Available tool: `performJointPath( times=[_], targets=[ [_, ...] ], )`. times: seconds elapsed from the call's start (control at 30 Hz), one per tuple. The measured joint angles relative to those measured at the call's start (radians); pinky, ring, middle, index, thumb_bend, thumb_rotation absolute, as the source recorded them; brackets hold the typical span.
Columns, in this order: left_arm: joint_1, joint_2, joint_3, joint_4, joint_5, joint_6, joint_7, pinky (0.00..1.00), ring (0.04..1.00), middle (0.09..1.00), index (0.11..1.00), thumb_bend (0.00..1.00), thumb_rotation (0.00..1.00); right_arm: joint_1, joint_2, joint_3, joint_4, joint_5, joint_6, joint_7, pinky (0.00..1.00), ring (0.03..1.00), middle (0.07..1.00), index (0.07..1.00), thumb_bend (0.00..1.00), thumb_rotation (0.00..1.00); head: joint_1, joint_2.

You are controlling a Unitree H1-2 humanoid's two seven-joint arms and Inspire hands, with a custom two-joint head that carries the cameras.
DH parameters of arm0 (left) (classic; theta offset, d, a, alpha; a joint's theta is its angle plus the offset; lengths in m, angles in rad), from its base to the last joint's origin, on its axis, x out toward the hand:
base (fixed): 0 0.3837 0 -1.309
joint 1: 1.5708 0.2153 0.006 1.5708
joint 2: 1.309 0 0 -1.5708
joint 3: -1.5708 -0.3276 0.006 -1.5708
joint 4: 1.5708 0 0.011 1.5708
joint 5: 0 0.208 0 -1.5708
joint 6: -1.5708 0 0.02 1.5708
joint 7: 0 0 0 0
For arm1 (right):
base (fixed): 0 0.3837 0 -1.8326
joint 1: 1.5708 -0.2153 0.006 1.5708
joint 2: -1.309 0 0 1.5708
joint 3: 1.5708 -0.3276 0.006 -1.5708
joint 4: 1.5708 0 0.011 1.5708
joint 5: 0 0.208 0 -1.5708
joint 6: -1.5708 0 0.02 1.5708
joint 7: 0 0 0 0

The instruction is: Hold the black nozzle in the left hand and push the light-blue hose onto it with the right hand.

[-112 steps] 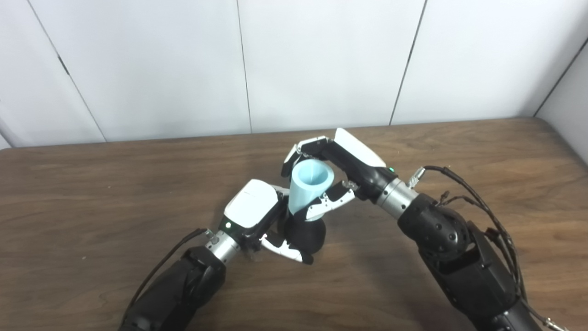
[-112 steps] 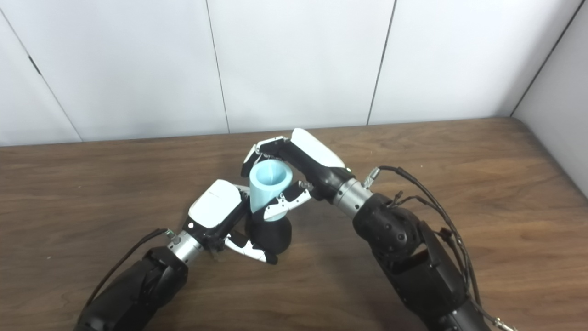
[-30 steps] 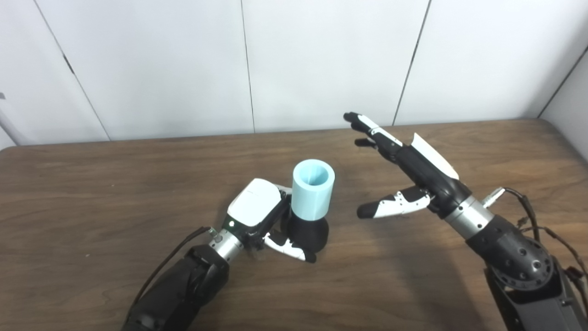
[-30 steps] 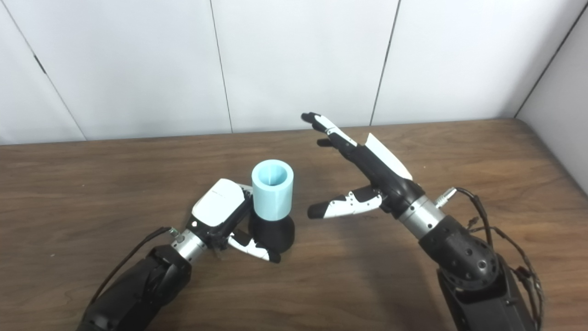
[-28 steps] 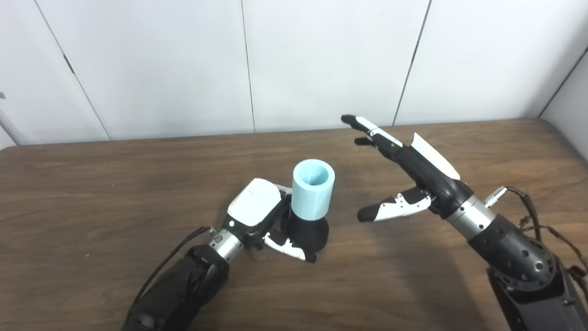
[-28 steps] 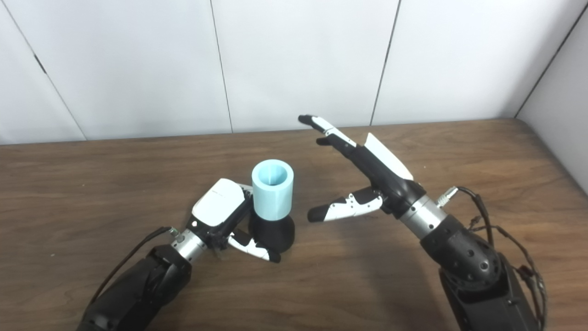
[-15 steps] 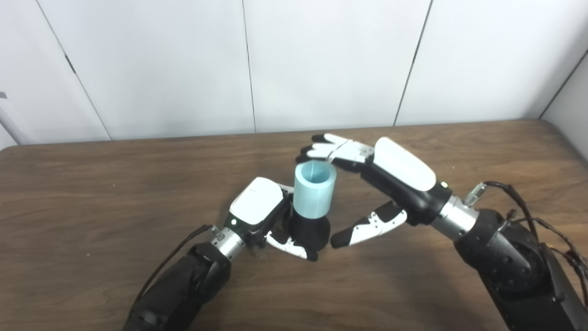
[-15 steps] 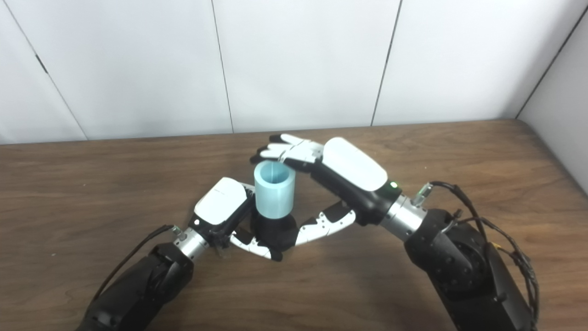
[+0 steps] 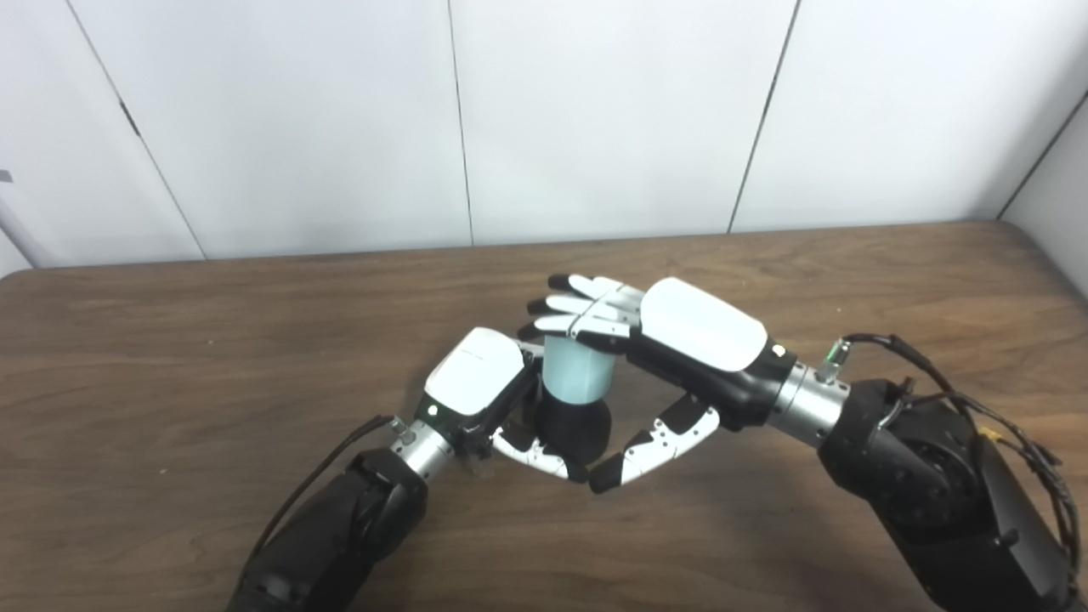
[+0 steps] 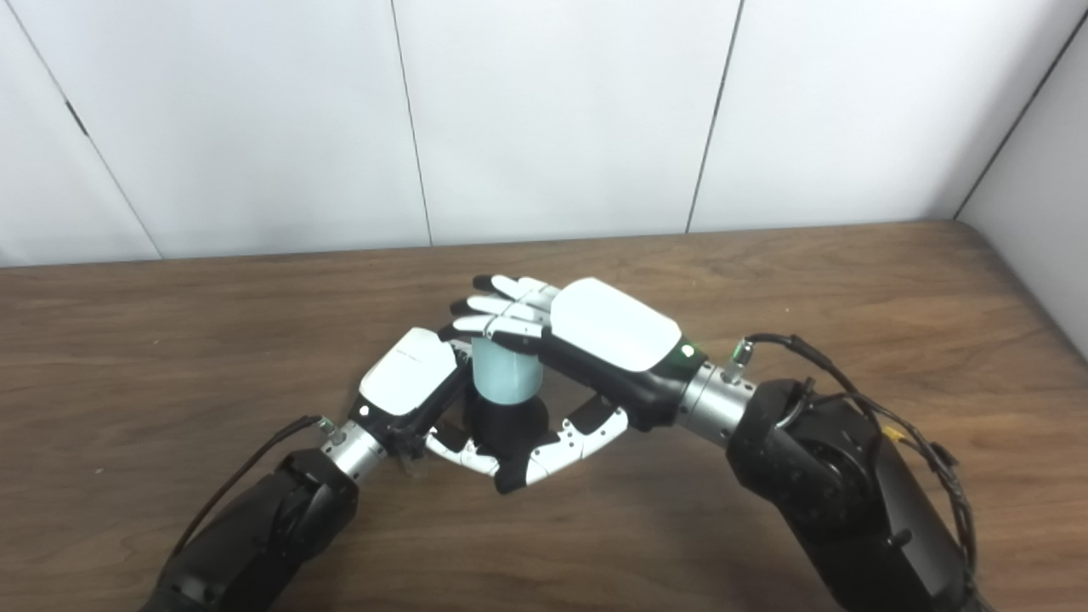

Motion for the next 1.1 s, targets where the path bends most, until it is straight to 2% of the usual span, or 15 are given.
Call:
performJointPath(
  times=[0.23,0.43,0.67,0.9,1.1],
  targets=[
    [0.001,0.0,0.0,-0.001,0.0,0.001,-0.001,0.34,0.409,0.457,0.524,0.5,0.0,-0.005,-0.019,0.005,0.002,-0.044,0.005,0.027,0.99,1.0,0.999,0.994,0.73,0.83,0.0,0.002],
    [0.001,0.0,0.001,-0.002,-0.001,0.001,-0.003,0.33,0.409,0.45,0.527,0.5,0.0,-0.003,-0.024,0.003,0.005,-0.05,0.0,0.026,0.94,1.0,1.0,0.957,0.73,0.78,0.0,0.006],
    [0.003,0.001,0.003,-0.006,-0.001,0.001,-0.004,0.32,0.404,0.45,0.527,0.5,0.0,0.011,-0.02,-0.005,0.015,-0.022,-0.008,-0.003,0.83,0.93,0.954,0.894,0.75,0.73,0.003,0.012],
    [0.007,0.001,0.007,-0.011,-0.001,0.001,-0.008,0.31,0.399,0.45,0.527,0.5,0.0,0.012,-0.021,0.012,0.015,-0.004,-0.023,-0.034,0.81,0.903,0.911,0.845,0.76,0.7,0.003,0.017],
    [0.009,0.002,0.008,-0.011,-0.001,0.001,-0.008,0.32,0.403,0.448,0.527,0.5,0.0,0.012,-0.028,0.036,0.019,-0.025,-0.041,-0.057,0.82,0.907,0.908,0.847,0.77,0.7,0.002,0.017]
  ],
)
